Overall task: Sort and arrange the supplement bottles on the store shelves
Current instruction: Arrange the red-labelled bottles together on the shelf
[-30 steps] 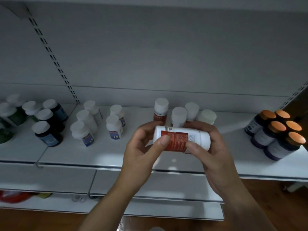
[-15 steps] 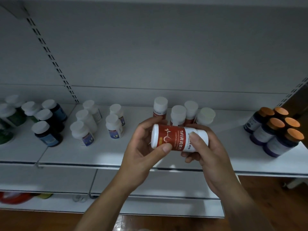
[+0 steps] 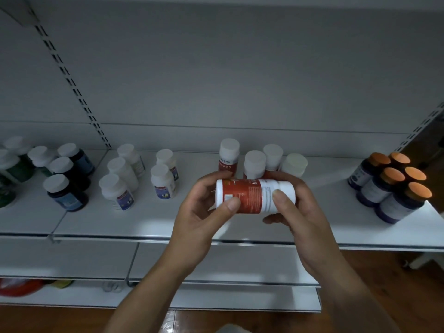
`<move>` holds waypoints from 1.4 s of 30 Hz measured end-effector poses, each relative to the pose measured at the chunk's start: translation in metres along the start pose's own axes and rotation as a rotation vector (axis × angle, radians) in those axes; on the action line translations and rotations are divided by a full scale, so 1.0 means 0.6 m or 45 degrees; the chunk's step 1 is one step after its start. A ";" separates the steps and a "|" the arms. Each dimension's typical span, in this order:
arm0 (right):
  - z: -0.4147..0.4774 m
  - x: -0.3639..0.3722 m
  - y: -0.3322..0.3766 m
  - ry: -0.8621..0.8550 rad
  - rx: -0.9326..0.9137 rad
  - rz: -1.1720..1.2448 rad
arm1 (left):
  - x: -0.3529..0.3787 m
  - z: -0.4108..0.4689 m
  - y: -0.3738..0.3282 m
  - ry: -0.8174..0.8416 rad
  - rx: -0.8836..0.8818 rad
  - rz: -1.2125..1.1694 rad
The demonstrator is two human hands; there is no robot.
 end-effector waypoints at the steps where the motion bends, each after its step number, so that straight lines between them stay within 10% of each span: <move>1: -0.001 -0.001 0.002 0.007 -0.020 -0.005 | 0.001 0.001 0.001 -0.023 -0.015 0.008; 42: 0.011 -0.003 -0.010 -0.079 0.014 0.081 | 0.001 -0.005 0.010 0.013 -0.023 -0.083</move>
Point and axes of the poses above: each hand's wrist, its own z-axis towards the middle knuckle, its own x-axis out of the palm, y = z × x, the point moved 3 cm from there along z, towards the middle knuckle, and after that the axes turned 1 degree about -z, right-handed, at the moved point
